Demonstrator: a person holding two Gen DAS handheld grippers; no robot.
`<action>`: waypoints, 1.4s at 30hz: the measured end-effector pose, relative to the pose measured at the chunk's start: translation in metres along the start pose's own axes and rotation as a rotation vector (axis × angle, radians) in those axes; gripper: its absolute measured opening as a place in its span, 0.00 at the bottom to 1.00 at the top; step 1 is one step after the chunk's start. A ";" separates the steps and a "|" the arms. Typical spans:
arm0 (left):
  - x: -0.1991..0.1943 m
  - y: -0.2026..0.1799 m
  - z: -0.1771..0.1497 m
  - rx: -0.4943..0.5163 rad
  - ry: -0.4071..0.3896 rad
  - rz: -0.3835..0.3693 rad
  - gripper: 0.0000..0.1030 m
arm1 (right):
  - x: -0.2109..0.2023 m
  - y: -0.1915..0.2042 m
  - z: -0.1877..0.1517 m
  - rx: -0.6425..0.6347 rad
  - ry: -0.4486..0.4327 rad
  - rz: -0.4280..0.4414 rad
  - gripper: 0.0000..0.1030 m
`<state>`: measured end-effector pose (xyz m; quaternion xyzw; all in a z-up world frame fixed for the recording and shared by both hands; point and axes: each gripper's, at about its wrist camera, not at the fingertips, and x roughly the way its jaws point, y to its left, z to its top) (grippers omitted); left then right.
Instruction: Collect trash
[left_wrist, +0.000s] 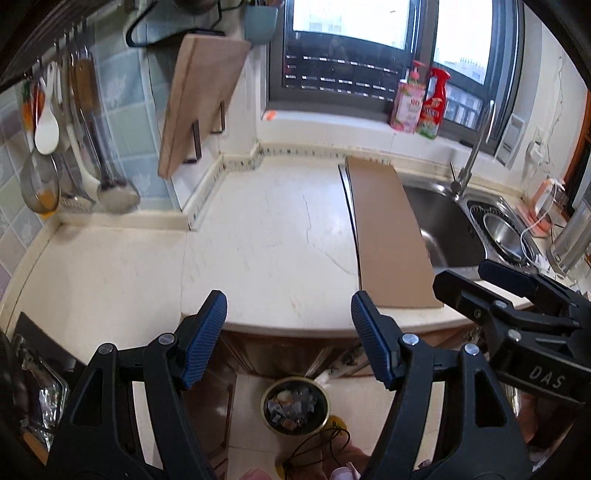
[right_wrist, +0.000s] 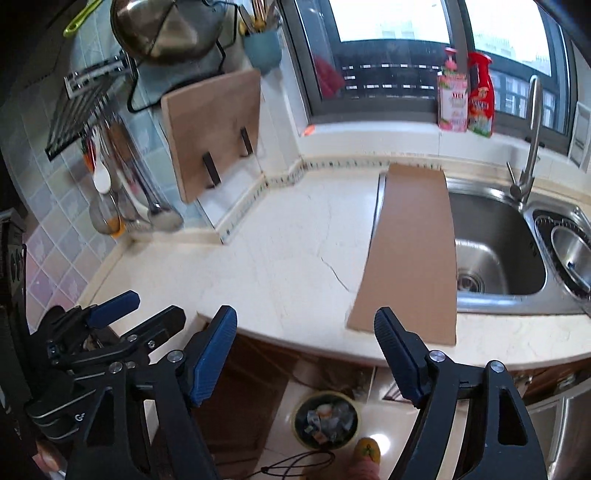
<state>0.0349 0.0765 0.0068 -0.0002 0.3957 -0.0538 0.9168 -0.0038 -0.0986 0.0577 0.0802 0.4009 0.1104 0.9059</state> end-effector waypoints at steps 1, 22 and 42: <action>-0.002 0.000 0.003 0.000 -0.005 0.003 0.65 | -0.003 0.002 0.004 0.000 -0.007 0.001 0.77; 0.010 0.009 0.021 -0.027 -0.011 0.026 0.66 | 0.016 0.016 0.032 -0.027 -0.032 -0.002 0.79; 0.018 0.006 0.022 -0.046 0.001 0.035 0.65 | 0.034 0.011 0.034 -0.015 -0.012 0.003 0.79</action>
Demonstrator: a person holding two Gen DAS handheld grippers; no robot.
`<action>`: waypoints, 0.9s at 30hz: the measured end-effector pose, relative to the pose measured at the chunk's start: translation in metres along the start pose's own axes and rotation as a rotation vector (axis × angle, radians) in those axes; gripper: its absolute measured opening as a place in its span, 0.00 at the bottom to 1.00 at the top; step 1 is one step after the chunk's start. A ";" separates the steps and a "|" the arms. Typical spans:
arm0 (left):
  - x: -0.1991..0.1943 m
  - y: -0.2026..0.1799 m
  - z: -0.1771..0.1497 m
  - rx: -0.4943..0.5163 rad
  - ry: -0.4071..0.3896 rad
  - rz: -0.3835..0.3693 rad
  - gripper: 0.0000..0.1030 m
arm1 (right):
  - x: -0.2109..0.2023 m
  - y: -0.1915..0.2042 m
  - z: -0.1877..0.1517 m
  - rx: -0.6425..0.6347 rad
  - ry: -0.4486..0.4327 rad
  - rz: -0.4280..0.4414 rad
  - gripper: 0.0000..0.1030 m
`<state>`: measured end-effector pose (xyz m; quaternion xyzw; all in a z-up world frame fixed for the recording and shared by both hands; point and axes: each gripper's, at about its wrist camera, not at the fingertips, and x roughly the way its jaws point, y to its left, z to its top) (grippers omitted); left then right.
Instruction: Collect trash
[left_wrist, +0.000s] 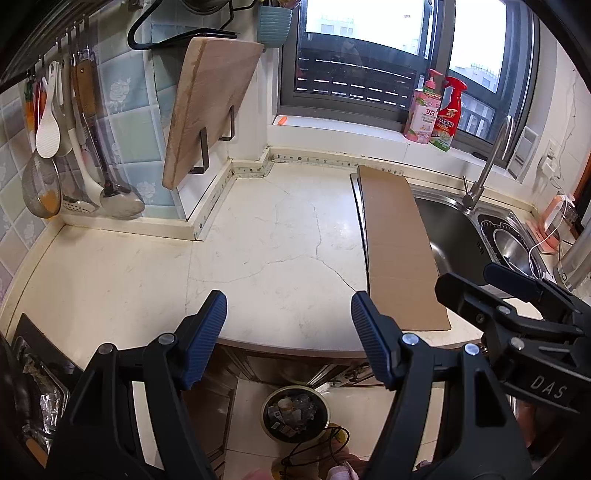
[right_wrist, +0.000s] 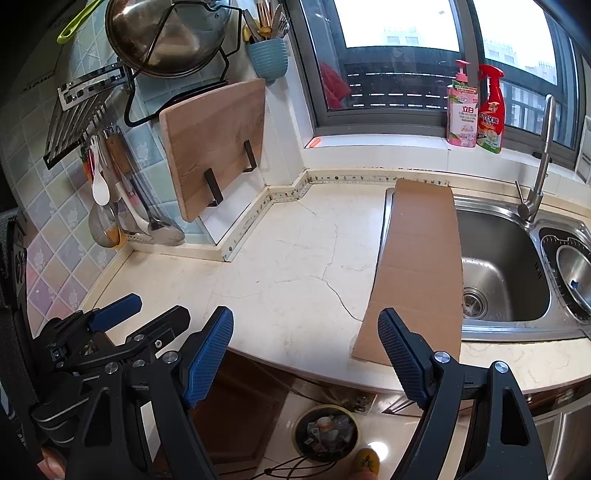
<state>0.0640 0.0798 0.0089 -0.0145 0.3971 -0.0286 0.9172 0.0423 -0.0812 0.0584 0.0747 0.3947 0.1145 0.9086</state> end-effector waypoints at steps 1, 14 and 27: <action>0.001 0.000 0.000 0.000 -0.001 0.000 0.65 | 0.000 0.000 0.000 0.000 0.001 0.001 0.79; 0.008 -0.016 0.009 -0.005 0.007 0.015 0.65 | 0.004 -0.010 0.007 0.011 -0.001 0.010 0.79; 0.030 -0.041 0.025 -0.013 0.020 0.059 0.65 | 0.024 -0.038 0.025 0.022 0.015 0.048 0.79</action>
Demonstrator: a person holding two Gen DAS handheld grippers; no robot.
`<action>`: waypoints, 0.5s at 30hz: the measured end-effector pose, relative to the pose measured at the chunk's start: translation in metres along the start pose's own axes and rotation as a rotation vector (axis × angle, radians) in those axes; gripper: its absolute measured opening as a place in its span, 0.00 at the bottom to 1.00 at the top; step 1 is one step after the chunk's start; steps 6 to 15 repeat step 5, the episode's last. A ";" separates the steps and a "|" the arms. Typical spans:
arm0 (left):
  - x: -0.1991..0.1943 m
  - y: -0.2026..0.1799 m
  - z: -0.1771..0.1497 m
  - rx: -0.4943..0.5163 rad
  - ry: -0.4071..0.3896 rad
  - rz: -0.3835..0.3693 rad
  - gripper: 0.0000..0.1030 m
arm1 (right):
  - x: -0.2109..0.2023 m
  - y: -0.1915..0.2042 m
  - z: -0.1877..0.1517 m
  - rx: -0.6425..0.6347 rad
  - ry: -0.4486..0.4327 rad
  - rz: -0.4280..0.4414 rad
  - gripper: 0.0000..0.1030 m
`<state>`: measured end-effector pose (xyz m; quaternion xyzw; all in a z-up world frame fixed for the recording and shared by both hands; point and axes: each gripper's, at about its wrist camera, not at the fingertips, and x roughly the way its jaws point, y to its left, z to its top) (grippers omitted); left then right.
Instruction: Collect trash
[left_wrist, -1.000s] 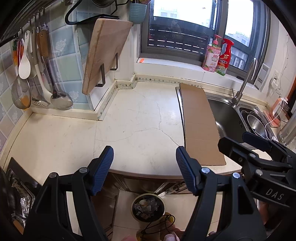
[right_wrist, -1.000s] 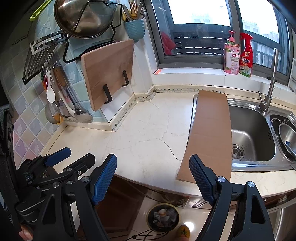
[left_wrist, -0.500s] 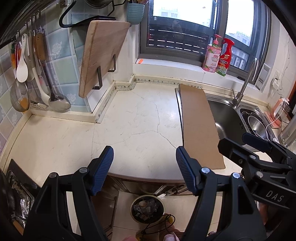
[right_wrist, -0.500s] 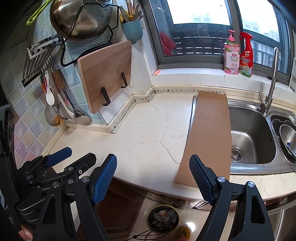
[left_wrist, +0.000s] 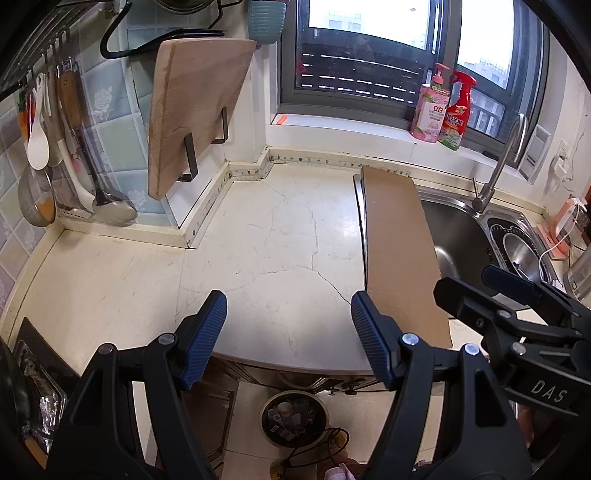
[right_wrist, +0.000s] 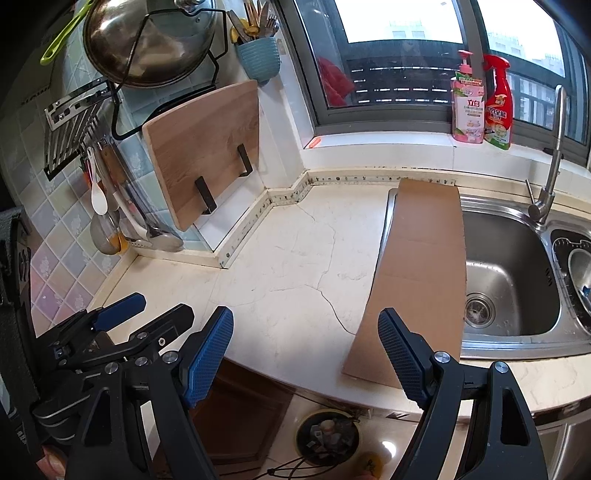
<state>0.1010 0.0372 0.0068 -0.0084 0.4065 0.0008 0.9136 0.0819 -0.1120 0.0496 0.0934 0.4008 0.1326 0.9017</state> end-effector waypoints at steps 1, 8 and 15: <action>0.002 -0.002 0.001 -0.001 -0.001 0.009 0.66 | 0.003 -0.003 0.001 0.000 0.003 0.005 0.79; 0.014 -0.005 0.006 -0.019 0.010 0.038 0.65 | 0.017 -0.013 0.009 -0.004 0.017 0.025 0.79; 0.014 -0.005 0.006 -0.019 0.010 0.038 0.65 | 0.017 -0.013 0.009 -0.004 0.017 0.025 0.79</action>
